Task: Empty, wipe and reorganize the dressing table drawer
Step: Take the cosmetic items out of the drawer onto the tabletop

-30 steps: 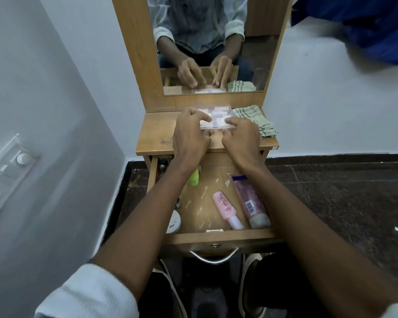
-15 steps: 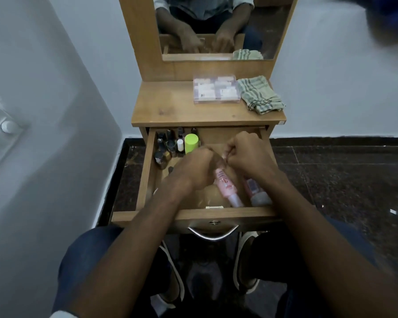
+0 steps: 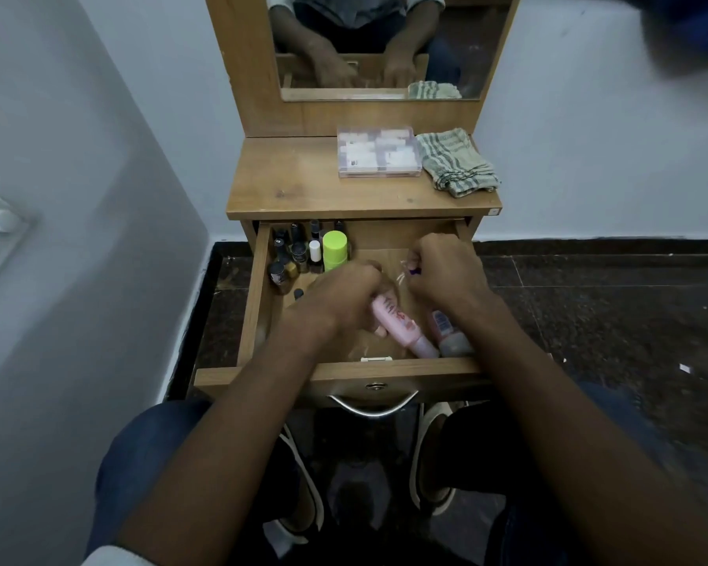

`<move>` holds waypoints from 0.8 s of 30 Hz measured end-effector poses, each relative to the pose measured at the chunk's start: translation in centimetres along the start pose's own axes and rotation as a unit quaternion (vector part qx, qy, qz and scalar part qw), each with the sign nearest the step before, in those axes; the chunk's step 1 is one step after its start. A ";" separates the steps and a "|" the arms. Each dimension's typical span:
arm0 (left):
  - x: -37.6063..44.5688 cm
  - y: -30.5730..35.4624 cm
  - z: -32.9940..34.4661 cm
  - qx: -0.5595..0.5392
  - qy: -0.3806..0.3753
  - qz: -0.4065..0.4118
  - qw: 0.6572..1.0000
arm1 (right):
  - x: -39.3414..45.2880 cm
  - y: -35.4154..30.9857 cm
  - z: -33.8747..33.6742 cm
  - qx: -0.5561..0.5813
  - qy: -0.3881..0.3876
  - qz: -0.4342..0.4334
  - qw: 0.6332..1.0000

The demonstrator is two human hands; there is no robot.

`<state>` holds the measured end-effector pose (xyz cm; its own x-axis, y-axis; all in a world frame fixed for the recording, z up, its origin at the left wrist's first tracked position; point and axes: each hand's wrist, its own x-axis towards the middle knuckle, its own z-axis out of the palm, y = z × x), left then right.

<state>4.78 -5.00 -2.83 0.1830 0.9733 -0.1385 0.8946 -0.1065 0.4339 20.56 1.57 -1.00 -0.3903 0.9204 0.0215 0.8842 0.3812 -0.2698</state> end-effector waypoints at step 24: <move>-1.0 -0.9 -2.8 -0.169 0.238 -0.001 0.956 | -0.7 -0.9 1.5 -0.107 -0.084 0.056 0.989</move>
<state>2.70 -5.27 -0.61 -0.0968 0.9640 0.2476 0.6975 -0.1118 0.7078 19.69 0.45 -2.22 -0.3089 0.9372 -0.1619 0.9511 0.3046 -0.0513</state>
